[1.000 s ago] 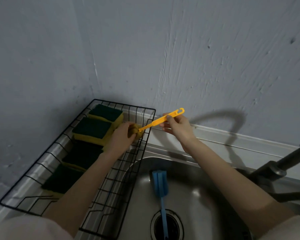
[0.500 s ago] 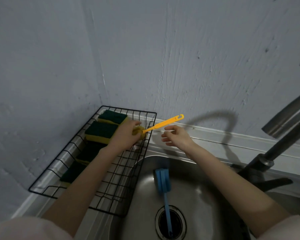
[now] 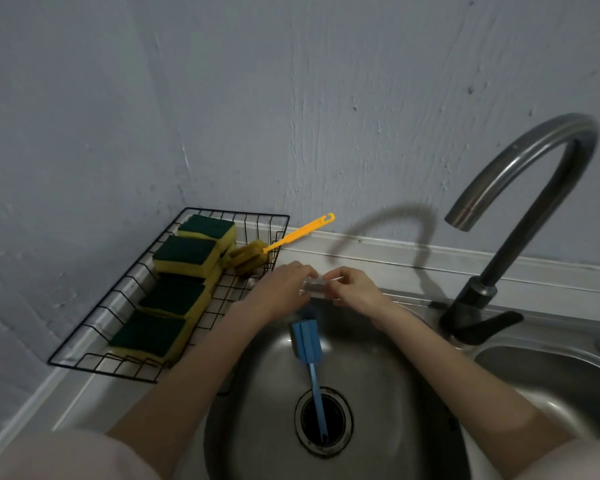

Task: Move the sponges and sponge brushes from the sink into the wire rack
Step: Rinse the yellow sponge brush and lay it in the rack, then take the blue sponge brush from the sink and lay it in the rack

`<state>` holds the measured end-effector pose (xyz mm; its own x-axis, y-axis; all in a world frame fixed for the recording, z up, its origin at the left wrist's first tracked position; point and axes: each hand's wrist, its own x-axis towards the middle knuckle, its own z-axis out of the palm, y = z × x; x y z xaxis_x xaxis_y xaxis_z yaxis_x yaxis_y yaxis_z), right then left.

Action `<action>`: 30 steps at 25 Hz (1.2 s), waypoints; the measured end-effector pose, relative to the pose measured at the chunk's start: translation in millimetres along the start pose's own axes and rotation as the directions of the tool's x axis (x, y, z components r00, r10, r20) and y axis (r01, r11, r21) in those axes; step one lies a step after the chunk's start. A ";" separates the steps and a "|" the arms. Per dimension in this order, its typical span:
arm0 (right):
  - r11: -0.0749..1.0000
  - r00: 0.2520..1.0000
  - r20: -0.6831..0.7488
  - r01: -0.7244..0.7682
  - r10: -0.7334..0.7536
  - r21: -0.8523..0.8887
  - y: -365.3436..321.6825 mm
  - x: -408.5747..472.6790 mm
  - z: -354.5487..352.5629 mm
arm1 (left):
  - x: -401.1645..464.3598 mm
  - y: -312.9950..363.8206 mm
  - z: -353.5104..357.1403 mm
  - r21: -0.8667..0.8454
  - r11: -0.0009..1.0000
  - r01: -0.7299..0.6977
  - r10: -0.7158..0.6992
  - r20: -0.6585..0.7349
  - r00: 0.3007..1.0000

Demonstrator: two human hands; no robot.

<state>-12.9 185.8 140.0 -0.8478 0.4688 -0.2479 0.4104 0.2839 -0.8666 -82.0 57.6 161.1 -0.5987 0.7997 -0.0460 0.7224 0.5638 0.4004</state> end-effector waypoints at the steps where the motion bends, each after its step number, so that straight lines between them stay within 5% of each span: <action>1: 1.000 1.000 0.005 -0.016 0.016 0.012 7.2 0.2 -0.2 | 0.3 1.9 9.2 0.011 1.000 0.009 -0.009 0.013 1.000; 10: 0.973 0.971 0.079 -0.218 0.224 -0.079 97.3 12.6 23.5 | -0.4 -5.9 117.0 -0.095 0.976 0.195 -0.175 0.191 0.966; 21: 0.891 0.879 0.163 -0.425 0.448 -0.161 170.5 24.2 78.6 | 9.7 -45.4 174.1 -0.228 0.905 0.360 -0.322 0.188 0.928; 30: 0.910 0.893 0.225 -0.334 0.389 -0.247 170.2 27.6 105.0 | 7.1 -55.0 176.6 -0.330 0.885 0.327 -0.313 0.097 0.945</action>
<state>-1.8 159.3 -59.9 -0.6732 0.3408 -0.6563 0.7395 0.3086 -0.5983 -64.9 68.7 -22.8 -0.7584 0.5988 -0.2574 0.3293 0.6928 0.6415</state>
